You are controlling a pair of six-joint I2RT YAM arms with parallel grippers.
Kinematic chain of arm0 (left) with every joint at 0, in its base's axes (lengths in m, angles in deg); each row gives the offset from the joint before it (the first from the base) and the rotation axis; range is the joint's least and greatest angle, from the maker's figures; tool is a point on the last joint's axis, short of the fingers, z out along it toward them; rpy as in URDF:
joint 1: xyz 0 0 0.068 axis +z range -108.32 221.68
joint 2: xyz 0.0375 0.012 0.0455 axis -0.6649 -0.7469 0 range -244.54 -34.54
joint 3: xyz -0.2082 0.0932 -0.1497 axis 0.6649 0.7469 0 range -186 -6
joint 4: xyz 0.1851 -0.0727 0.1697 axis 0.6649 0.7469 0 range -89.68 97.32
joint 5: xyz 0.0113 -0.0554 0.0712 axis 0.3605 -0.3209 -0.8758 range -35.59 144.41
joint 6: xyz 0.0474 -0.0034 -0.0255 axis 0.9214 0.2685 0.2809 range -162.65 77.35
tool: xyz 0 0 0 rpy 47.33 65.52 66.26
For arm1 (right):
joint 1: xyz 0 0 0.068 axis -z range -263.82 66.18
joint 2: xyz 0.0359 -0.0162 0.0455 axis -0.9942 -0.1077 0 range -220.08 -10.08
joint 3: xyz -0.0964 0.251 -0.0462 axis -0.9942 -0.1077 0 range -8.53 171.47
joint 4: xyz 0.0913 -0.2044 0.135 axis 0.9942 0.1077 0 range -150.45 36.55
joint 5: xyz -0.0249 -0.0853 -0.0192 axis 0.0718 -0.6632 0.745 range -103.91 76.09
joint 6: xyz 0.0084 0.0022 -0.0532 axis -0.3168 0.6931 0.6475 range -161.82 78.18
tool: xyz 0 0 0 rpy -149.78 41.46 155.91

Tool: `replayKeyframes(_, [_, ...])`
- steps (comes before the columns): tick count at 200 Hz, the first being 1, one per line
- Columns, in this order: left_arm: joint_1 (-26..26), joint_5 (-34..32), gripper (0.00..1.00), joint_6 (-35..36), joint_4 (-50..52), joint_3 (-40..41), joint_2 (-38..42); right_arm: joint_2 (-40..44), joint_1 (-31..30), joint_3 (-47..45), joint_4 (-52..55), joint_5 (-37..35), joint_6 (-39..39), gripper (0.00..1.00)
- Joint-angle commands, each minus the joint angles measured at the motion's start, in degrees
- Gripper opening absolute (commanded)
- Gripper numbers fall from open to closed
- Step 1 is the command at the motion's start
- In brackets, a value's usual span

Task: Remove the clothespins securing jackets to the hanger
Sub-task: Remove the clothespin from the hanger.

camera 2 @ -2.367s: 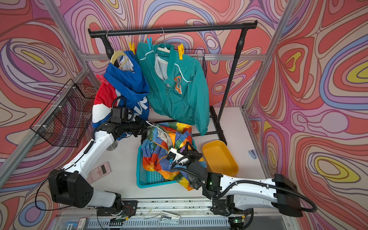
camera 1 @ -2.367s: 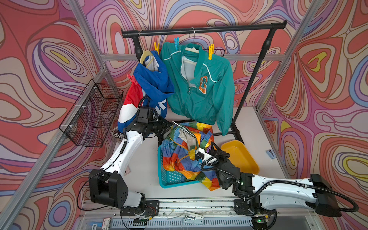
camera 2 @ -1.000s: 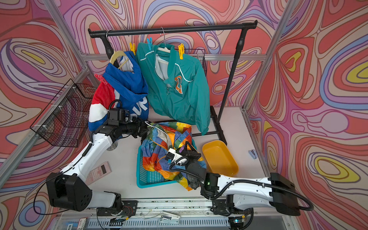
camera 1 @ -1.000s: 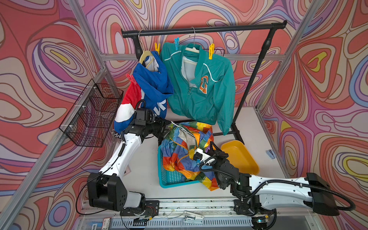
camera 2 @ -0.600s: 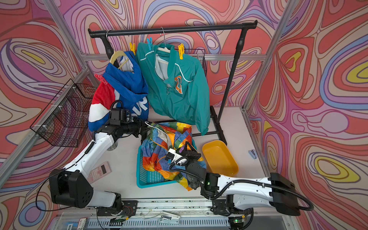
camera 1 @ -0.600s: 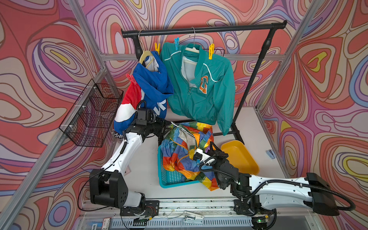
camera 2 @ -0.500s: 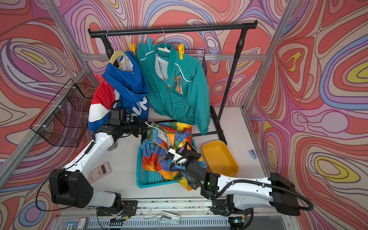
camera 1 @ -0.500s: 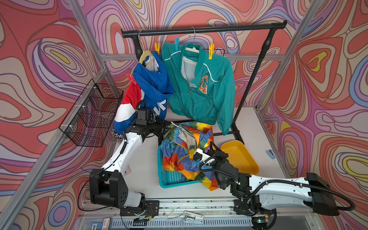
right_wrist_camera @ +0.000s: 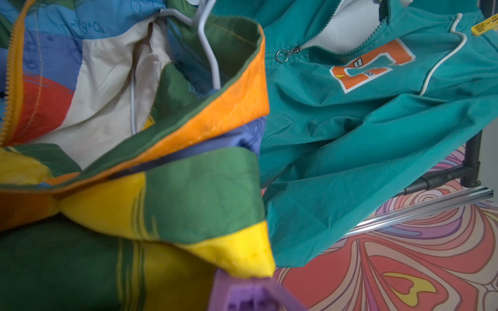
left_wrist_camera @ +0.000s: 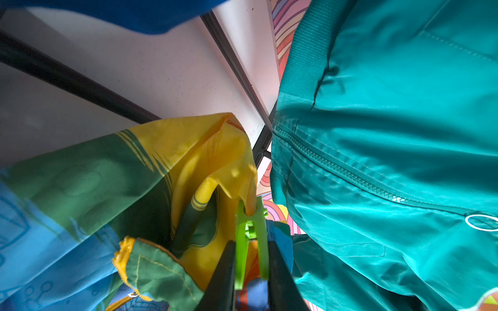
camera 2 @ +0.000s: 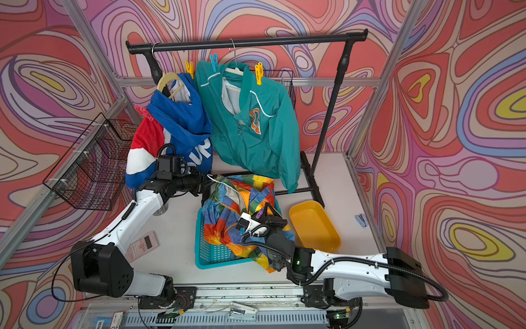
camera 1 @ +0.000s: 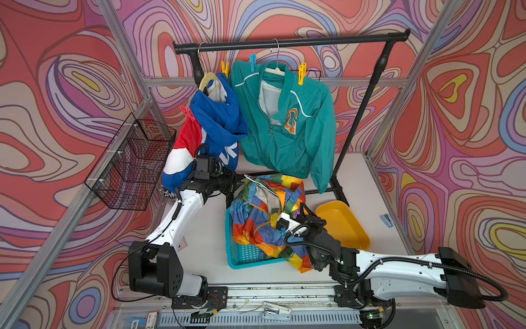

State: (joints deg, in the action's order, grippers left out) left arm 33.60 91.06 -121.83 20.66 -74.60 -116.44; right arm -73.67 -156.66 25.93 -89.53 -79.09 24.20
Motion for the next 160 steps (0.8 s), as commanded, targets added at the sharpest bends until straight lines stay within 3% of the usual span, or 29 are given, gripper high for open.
replayKeyframes(1, [0.9,0.5,0.16,-1.8,-2.1,1.7,-0.5,0.6,-0.3,0.8,-2.3,-0.2,0.2,0.00])
replayKeyframes(78, [2.3,0.2,0.15,-1.1,-1.4,-2.0,1.7,4.0,-0.3,2.4,8.1,-0.1,-7.1,0.00])
replayKeyframes(117, [2.9,-1.3,0.14,2.2,1.9,-4.6,4.3,5.0,0.2,6.8,21.7,3.1,-18.4,0.00])
replayKeyframes(160, [2.9,-2.1,0.14,4.0,3.1,-3.3,8.3,4.7,1.9,10.9,28.0,7.8,-26.3,0.00])
